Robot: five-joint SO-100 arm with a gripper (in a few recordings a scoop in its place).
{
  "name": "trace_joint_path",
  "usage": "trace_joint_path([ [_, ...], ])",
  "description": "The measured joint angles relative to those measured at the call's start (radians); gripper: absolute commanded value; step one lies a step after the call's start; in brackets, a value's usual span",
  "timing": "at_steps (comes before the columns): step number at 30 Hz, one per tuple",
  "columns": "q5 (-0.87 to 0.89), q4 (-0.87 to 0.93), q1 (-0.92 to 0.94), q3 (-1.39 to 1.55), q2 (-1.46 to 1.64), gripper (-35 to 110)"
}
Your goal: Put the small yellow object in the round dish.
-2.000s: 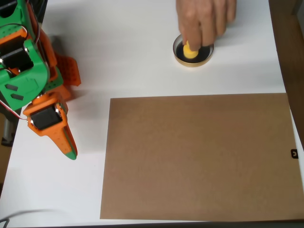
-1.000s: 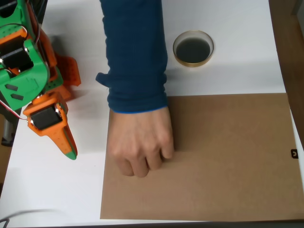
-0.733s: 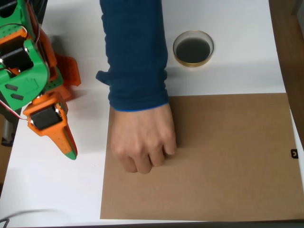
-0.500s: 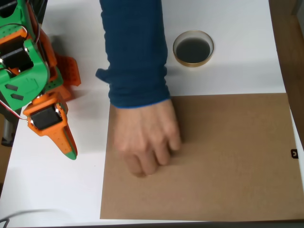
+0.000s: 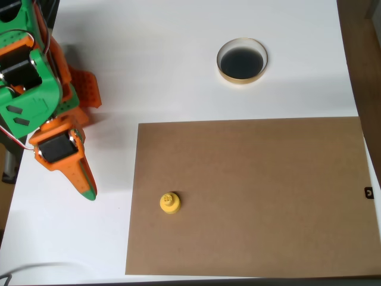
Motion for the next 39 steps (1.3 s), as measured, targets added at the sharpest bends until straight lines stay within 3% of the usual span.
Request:
trace_joint_path([
  [39,-0.041,0.0,-0.017,-0.002,0.0,5],
])
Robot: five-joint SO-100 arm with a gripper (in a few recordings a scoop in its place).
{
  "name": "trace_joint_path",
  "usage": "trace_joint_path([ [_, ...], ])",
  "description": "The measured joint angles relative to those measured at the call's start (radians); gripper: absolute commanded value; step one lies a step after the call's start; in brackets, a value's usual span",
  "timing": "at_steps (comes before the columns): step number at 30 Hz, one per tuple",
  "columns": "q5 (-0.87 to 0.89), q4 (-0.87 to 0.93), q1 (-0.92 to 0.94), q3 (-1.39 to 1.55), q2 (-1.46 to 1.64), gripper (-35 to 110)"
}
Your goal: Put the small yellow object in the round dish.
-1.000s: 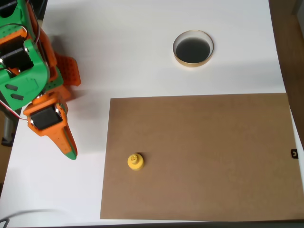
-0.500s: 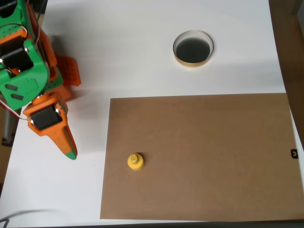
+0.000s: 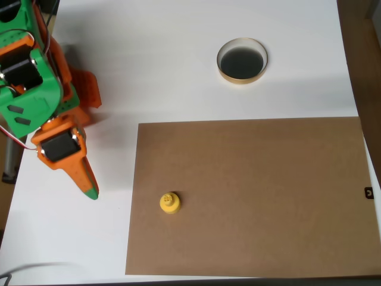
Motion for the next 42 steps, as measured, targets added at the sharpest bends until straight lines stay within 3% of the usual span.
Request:
trace_joint_path([
  [18,0.015,-0.084,0.086,-0.097,-0.031,20],
  [32,0.04,-0.118,0.087,-0.434,-0.581,24],
  [42,-0.026,-0.089,0.072,-0.586,-0.793,28],
])
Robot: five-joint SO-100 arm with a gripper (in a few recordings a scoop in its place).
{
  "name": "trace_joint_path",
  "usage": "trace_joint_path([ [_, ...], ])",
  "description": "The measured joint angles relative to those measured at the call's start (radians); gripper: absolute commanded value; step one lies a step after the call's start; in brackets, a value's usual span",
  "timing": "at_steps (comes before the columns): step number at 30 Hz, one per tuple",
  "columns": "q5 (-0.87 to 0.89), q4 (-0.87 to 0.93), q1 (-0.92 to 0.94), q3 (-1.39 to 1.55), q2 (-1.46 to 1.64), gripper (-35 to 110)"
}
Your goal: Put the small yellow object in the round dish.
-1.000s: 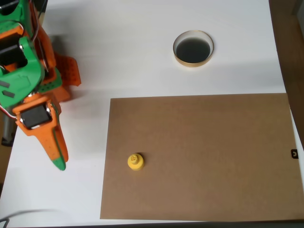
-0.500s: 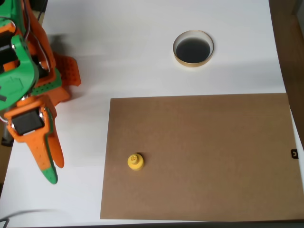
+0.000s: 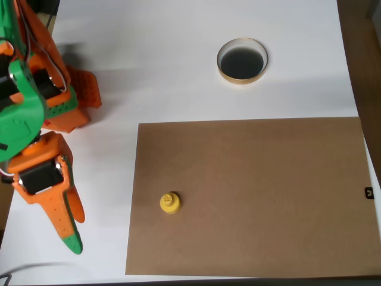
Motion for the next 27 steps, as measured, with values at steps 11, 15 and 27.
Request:
trace_joint_path([
  [11,-0.037,0.051,-0.112,-0.183,-0.279,28],
  [15,-0.037,0.072,-0.132,-0.255,-0.396,28],
  [27,-0.057,0.183,-0.196,-0.453,-0.664,30],
])
